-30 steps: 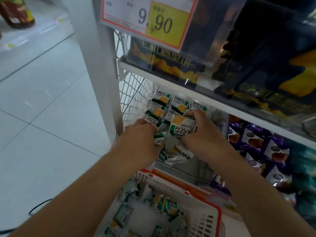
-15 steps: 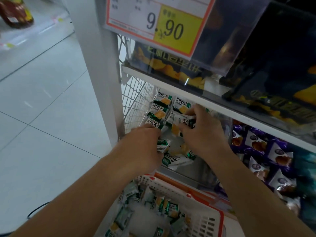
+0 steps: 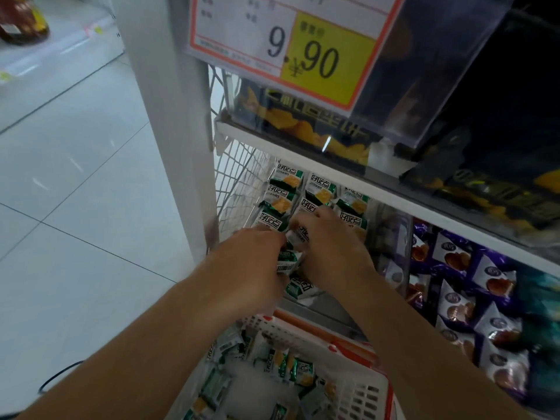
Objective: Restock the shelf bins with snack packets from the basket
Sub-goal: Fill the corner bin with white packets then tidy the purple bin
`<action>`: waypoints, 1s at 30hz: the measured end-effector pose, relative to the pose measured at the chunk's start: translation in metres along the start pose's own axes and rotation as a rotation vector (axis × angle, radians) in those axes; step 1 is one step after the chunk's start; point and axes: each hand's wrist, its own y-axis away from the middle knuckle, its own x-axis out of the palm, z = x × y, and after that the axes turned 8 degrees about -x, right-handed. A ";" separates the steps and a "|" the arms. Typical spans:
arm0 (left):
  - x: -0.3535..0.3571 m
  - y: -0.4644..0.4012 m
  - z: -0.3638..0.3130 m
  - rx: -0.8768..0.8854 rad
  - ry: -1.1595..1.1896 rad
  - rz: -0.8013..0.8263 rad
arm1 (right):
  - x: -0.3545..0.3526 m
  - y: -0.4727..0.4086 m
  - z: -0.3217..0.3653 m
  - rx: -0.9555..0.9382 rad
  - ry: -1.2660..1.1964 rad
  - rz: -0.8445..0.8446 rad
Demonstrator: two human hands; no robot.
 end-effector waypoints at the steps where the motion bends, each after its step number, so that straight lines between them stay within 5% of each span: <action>1: 0.000 0.000 0.000 0.001 0.002 -0.003 | -0.001 0.001 -0.001 -0.016 0.000 0.012; 12: -0.001 0.003 -0.004 -0.037 0.010 -0.010 | -0.026 0.014 -0.001 0.089 -0.344 0.068; 17: -0.002 0.005 -0.005 -0.063 -0.002 -0.014 | -0.049 0.019 -0.009 0.168 -0.059 -0.007; 30: -0.004 0.004 -0.006 -0.050 0.009 -0.009 | -0.027 0.029 -0.001 0.138 0.057 0.461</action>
